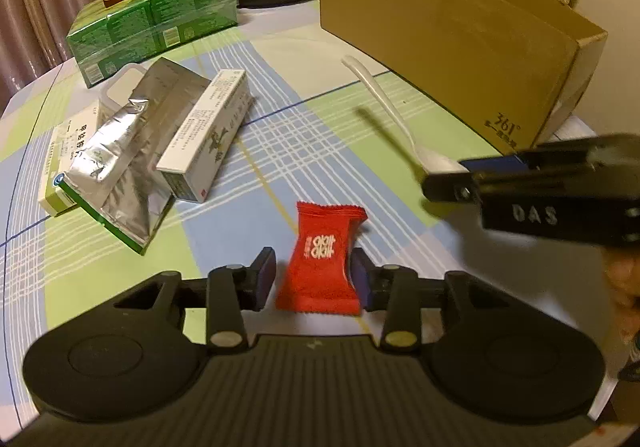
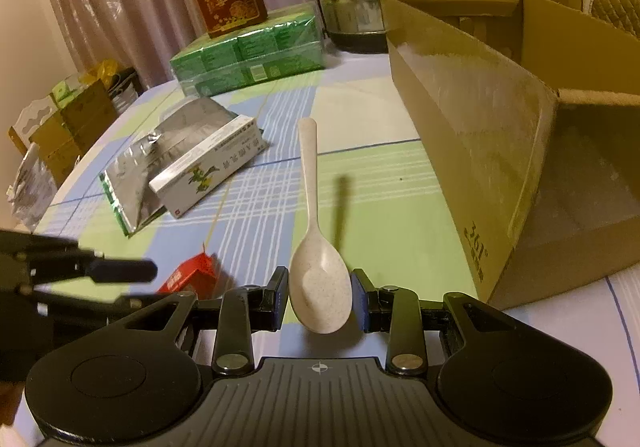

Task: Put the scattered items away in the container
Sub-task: 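Carry the red candy and white spoon over the cardboard box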

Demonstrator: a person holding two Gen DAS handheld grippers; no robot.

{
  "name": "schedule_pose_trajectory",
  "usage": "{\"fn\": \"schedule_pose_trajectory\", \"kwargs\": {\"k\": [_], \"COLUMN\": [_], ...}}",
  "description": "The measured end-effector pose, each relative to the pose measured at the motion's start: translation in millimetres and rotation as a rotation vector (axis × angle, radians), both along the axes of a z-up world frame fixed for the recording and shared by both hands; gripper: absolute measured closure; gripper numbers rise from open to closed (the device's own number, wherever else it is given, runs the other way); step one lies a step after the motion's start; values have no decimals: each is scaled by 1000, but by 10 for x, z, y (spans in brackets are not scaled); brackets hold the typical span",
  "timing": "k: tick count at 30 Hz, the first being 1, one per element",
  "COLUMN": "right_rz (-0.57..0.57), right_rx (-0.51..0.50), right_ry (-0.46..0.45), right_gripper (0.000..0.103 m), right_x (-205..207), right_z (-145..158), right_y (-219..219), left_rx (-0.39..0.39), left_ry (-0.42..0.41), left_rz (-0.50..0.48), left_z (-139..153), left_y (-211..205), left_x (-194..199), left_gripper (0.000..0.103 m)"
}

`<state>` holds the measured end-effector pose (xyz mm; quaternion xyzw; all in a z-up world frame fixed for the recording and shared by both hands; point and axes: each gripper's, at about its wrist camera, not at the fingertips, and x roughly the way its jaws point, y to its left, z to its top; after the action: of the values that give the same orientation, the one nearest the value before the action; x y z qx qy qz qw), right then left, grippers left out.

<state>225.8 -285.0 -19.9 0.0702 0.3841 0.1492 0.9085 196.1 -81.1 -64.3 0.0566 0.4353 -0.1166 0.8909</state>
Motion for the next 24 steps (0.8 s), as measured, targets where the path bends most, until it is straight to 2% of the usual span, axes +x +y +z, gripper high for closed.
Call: {"fn": "schedule_pose_trajectory", "kwargs": {"k": [4,9,11,13,15,24], "right_rz": [5,4,5,9,16,33], "right_rx": [-5,-5,-6,-9,-12,-14], "right_ry": [5,11,11,9,7,-11], "right_gripper": [73,73,73,73,73,73], "right_x": [-19,-4,4,9,5,-148], "right_z": [-30,-65,-70,-77,-78,74], "right_y": [-1,-15,-19,-19,-14,-13], "left_rx": [-39,-26,-15,-31,-28,-41], "left_ry": [9,34,33,36,40,34], "left_rz": [14,-6,-11,-7,-3,34], "left_z": [-10,-79,-101,-105,-93,38], "left_y": [61,-6,-38,-43,-65,-102], "left_x": [80,141,124,104,77,-186], "left_gripper": [61,61,63,75,79,81]}}
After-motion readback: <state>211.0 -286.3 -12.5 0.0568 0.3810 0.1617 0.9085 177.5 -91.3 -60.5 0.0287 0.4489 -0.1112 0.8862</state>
